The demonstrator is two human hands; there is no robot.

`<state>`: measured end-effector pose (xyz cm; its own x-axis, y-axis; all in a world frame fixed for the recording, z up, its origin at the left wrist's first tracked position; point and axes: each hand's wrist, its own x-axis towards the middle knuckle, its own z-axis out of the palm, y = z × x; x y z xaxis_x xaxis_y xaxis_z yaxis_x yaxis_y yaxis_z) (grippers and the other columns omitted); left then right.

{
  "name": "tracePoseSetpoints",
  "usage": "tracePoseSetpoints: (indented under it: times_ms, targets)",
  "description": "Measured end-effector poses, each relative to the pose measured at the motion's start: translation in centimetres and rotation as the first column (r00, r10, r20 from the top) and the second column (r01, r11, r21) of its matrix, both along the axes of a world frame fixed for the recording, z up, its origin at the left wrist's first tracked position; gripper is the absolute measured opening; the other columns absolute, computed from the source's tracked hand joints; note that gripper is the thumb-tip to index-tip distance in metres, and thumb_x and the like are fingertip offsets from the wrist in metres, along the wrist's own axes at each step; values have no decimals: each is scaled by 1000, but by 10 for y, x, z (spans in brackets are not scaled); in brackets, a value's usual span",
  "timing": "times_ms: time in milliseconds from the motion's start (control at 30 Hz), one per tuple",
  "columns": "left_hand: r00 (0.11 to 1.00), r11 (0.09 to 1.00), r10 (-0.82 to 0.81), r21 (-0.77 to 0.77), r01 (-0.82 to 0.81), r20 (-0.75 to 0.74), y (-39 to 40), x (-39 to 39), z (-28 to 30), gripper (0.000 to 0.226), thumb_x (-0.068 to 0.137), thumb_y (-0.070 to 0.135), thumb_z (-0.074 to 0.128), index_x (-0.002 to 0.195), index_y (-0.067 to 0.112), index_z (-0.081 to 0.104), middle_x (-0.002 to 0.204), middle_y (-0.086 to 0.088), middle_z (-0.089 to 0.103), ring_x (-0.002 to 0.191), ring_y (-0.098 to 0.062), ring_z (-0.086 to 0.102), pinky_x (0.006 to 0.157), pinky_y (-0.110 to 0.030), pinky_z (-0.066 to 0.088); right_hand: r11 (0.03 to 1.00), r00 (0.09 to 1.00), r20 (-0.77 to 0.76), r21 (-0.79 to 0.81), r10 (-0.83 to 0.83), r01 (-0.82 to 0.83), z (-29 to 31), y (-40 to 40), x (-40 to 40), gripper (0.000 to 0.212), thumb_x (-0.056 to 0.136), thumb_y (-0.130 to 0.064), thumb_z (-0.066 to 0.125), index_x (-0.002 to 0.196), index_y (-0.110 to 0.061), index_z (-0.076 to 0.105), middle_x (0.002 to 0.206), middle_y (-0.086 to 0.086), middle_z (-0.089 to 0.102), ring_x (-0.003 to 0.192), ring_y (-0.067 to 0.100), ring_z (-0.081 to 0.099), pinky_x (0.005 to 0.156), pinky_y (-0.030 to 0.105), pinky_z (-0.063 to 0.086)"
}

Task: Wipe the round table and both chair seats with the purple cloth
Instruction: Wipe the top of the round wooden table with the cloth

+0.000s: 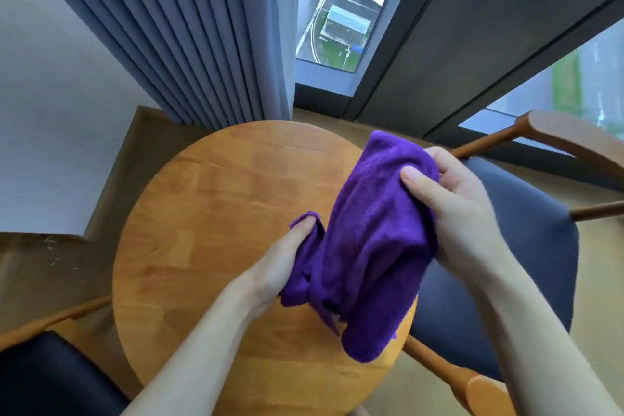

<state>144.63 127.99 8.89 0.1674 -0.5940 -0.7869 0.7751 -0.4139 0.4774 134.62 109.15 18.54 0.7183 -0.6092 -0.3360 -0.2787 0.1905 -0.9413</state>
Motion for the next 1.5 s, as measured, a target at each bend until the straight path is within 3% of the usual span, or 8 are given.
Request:
tracePoseSetpoints:
  times_ms: [133, 333, 567, 800, 967, 1167, 1300, 1500]
  targets:
    - [977, 965, 212, 166, -204, -30, 1, 4, -34, 37, 105, 34, 46, 113, 8, 72, 112, -17, 75, 102, -30, 73, 83, -35, 58, 922, 897, -443, -348, -2, -170, -96, -27, 29, 25, 96, -21, 63, 121, -17, 61, 114, -8, 68, 108, 13, 64, 91, 35, 53]
    - [866, 948, 6, 274, -165, 499, 12, 12, -89, 16, 96, 3, 56, 107, 13, 63, 101, -3, 70, 93, -20, 64, 79, -26, 50, 752, 703, -710, -444, 36, -487, -196, 18, 31, 50, 92, -18, 59, 139, -5, 48, 148, 17, 44, 139, 36, 39, 115, 45, 34]
    - [162, 850, -523, 525, 31, 837, 1, 56, -130, 66, 87, 47, 42, 149, 27, 44, 161, -2, 34, 152, -21, 17, 126, -45, 9, 619, 705, -702, -600, -103, -507, -249, 52, 50, 79, 97, -41, 42, 164, -15, 10, 173, 10, -2, 159, 31, -5, 127, 53, -2]
    - [-109, 736, -673, 677, 2, 732, 29, 86, -166, 75, 93, 49, 27, 164, 28, 13, 173, -4, -5, 158, -24, -12, 125, -59, -5, 445, 763, -645, -676, 29, -588, -264, 45, 141, 75, 98, -49, 31, 165, -20, 12, 173, 4, 2, 159, 27, -2, 126, 53, -2]
    - [-147, 757, -649, 653, -19, 747, 32, 85, -171, 77, 85, 35, 38, 160, 21, 23, 173, -6, 4, 159, -26, -2, 125, -62, 2, 287, 737, -626, -679, 256, -676, -261, 69, 121, 66, 103, -40, 33, 165, -23, 16, 173, -3, 6, 159, 21, 0, 127, 50, 4]
    - [-143, 735, -675, 676, -52, 723, 26, 81, -171, 76, 92, 50, 35, 163, 25, 22, 173, -7, 5, 159, -27, -3, 125, -61, 2, 395, 727, -680, -645, 95, -655, -259, 35, 21, 82, 86, -47, 47, 163, -31, 23, 173, 2, 6, 160, 25, 1, 126, 57, 9]
    - [-201, 686, -717, 726, -38, 667, 24, 79, -173, 87, 89, 61, 32, 165, 21, 13, 172, -13, -6, 158, -33, -9, 123, -65, -2, 444, 718, -695, -633, 34, -634, -259, 20, 85, 78, 92, -58, 31, 164, -34, 12, 173, 7, -4, 159, 27, -8, 126, 54, -5]
    - [-245, 660, -732, 751, -27, 635, 27, 79, -174, 94, 73, 48, 37, 159, 14, 20, 171, -18, -1, 157, -40, -3, 120, -71, 7, 283, 703, -658, -644, 269, -711, -258, 56, 150, 71, 101, -47, 30, 165, -24, 10, 173, -1, -2, 159, 21, -6, 127, 50, -3]
